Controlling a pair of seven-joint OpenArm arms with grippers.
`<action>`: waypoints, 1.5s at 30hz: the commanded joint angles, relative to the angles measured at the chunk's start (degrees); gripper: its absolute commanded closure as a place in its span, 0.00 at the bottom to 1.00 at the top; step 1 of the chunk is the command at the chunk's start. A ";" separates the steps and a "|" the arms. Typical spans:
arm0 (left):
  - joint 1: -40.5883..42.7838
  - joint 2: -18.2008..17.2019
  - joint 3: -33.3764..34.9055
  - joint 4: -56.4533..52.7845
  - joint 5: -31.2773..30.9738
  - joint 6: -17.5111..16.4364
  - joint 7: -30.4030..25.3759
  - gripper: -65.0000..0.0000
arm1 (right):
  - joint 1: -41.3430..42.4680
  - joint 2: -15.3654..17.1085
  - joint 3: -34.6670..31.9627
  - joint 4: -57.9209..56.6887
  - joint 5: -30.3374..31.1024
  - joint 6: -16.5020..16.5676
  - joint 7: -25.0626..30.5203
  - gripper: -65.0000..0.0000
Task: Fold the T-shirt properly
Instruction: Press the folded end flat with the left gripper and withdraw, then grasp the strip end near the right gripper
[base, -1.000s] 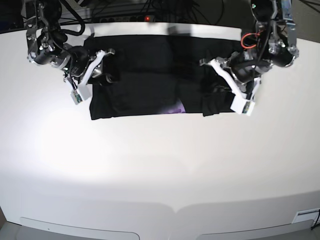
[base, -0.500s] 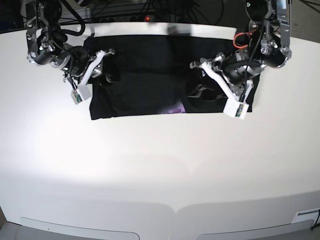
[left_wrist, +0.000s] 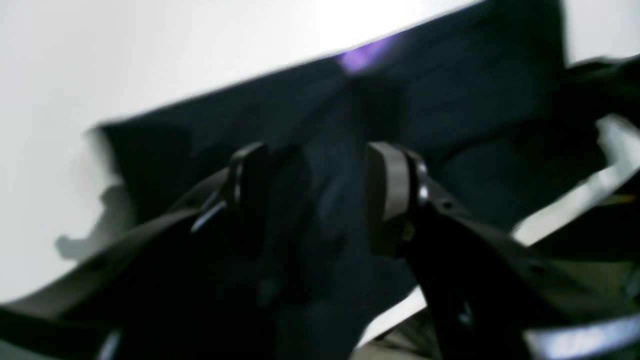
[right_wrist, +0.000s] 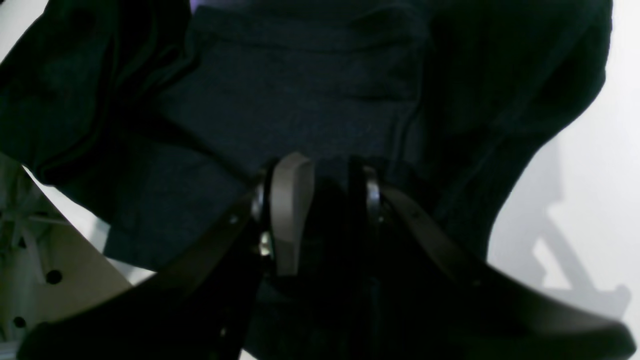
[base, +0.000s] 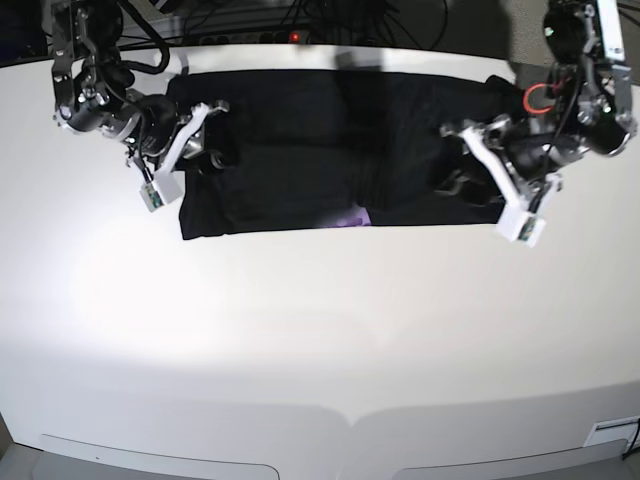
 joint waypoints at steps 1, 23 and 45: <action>0.94 -1.27 -1.31 1.09 -1.14 -0.04 -2.56 0.55 | 0.63 0.76 0.39 1.11 1.18 0.52 0.50 0.74; 10.38 -3.91 -2.78 -20.63 13.51 -3.04 -31.93 0.55 | 4.92 0.79 4.50 1.09 6.05 0.52 -21.18 0.74; 10.27 -3.91 -2.78 -20.65 13.42 -3.04 -31.67 0.55 | 13.86 0.57 10.86 -24.15 19.87 0.39 -34.91 0.52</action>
